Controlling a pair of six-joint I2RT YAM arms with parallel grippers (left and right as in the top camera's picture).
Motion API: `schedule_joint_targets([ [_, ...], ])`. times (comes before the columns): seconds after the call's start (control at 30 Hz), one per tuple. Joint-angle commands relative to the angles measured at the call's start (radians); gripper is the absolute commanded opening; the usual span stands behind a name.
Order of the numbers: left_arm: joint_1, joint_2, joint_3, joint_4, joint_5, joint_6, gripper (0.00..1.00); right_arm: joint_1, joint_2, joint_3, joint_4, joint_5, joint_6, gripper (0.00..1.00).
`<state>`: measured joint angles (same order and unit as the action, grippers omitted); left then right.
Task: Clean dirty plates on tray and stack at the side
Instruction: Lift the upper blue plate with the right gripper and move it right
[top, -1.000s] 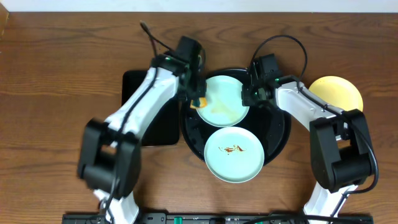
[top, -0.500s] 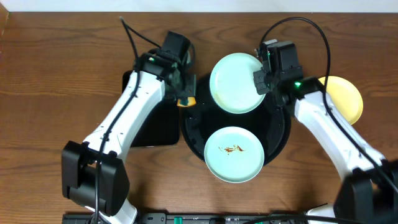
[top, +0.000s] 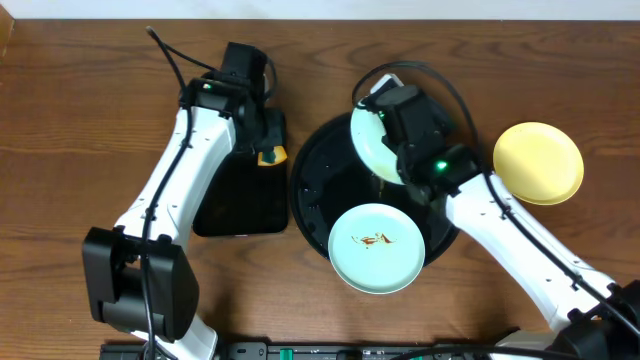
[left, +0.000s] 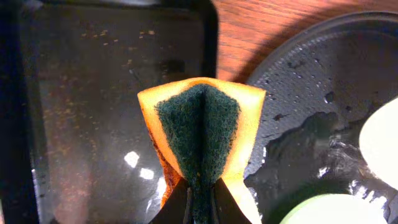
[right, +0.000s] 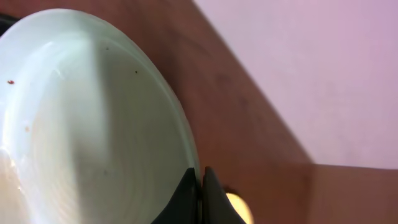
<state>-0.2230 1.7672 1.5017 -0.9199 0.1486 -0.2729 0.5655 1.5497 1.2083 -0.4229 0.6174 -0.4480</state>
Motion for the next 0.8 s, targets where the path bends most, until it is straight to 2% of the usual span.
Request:
schedule_joint_targets([
  [0.0, 0.017, -0.018, -0.001, -0.01, -0.018, -0.002, 0.07, 0.032, -0.014, 0.002, 0.02, 0.173, -0.041, 0.01],
  [0.4, 0.018, -0.018, -0.001, -0.015, -0.018, -0.002, 0.07, 0.038, -0.014, 0.002, 0.023, 0.202, -0.033, 0.01],
  [0.53, 0.018, -0.018, -0.001, -0.016, -0.018, -0.002, 0.07, 0.017, -0.014, 0.002, 0.035, 0.233, 0.076, 0.01],
  [0.77, 0.02, -0.018, -0.001, -0.03, -0.019, -0.002, 0.08, -0.094, -0.021, 0.002, -0.019, 0.261, 0.399, 0.01],
])
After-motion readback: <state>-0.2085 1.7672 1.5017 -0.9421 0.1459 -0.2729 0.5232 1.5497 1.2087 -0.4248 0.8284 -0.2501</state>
